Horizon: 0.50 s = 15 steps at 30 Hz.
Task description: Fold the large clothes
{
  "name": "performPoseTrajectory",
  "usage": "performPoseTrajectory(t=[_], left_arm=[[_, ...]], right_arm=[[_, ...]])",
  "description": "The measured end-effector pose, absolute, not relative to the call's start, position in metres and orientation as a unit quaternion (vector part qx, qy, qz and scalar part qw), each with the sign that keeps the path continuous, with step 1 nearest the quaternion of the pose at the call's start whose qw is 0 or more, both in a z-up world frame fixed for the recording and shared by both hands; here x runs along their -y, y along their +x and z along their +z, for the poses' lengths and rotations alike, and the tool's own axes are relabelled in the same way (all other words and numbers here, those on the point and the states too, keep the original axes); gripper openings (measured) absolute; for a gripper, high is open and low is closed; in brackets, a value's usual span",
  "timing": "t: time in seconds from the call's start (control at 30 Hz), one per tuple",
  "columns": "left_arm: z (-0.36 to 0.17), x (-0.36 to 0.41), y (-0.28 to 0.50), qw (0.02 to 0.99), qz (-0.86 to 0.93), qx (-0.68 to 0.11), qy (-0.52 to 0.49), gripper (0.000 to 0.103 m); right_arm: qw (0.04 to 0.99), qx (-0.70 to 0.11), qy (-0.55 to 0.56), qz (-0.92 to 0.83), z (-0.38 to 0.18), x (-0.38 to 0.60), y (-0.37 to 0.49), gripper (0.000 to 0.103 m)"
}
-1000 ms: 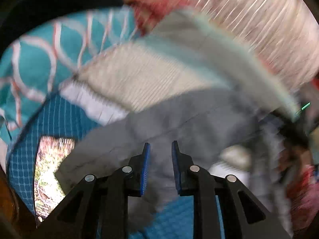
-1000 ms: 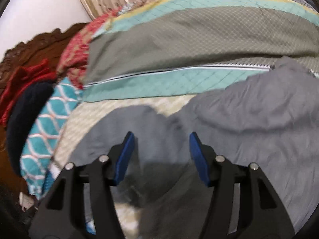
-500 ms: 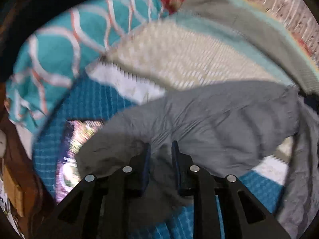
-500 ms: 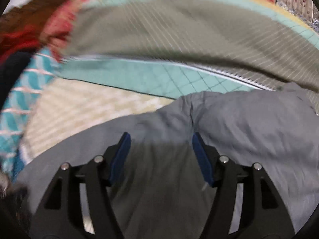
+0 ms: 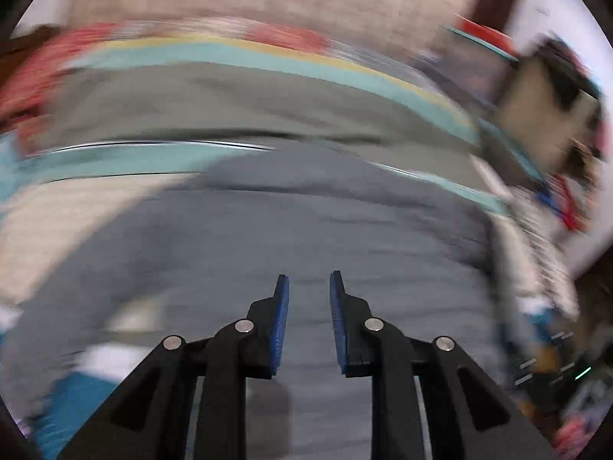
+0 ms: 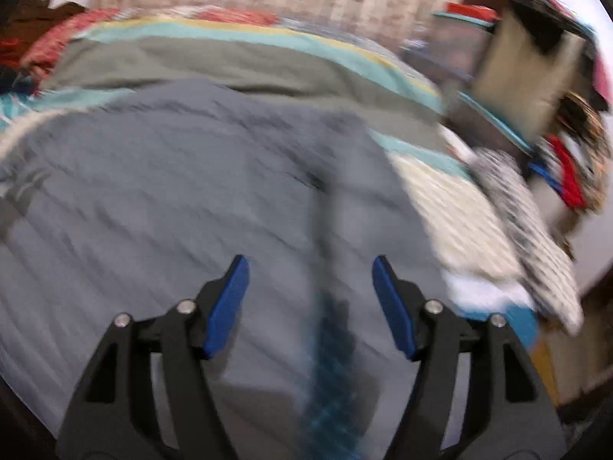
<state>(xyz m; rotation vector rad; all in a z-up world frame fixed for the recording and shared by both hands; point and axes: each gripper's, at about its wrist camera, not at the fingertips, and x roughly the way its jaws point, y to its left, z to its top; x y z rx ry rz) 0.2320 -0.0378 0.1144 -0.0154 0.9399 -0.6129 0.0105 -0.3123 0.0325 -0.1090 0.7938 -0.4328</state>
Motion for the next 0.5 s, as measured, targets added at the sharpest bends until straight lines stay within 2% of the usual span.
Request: performPoseTrajectory(t=[0.13,0.17,0.2,0.23,0.27,0.37,0.5], left_arm=[[0.11,0.199,0.22,0.78,-0.39,-0.488,0.043,0.042],[0.105,0.23,0.217,0.764,-0.399,-0.505,0.051,0.042],[0.097,0.26,0.217,0.751,-0.403,-0.52,0.062,0.042],[0.09,0.289,0.215,0.741,-0.403,-0.533,0.074,0.042],[0.081,0.319,0.213,0.731,-0.4,-0.546,0.086,0.042],[0.063,0.382,0.216,0.715,-0.397,-0.568,0.093,0.042],[0.066,0.439,0.226,0.734,-0.39,-0.55,0.089,0.042]], right_arm=[[0.882,-0.411,-0.044,-0.226,-0.003,0.349,-0.04,0.069],[0.879,-0.419,-0.044,-0.225,-0.012,0.356,-0.044,0.063],[0.878,-0.421,-0.04,-0.223,-0.017,0.36,-0.047,0.051],[0.881,-0.421,-0.032,-0.216,-0.019,0.369,-0.053,0.019],[0.883,-0.417,-0.023,-0.213,-0.018,0.378,-0.06,0.007],[0.9,-0.373,0.003,-0.226,0.004,0.411,-0.077,0.004],[0.91,-0.323,0.003,-0.259,0.042,0.483,-0.074,0.004]])
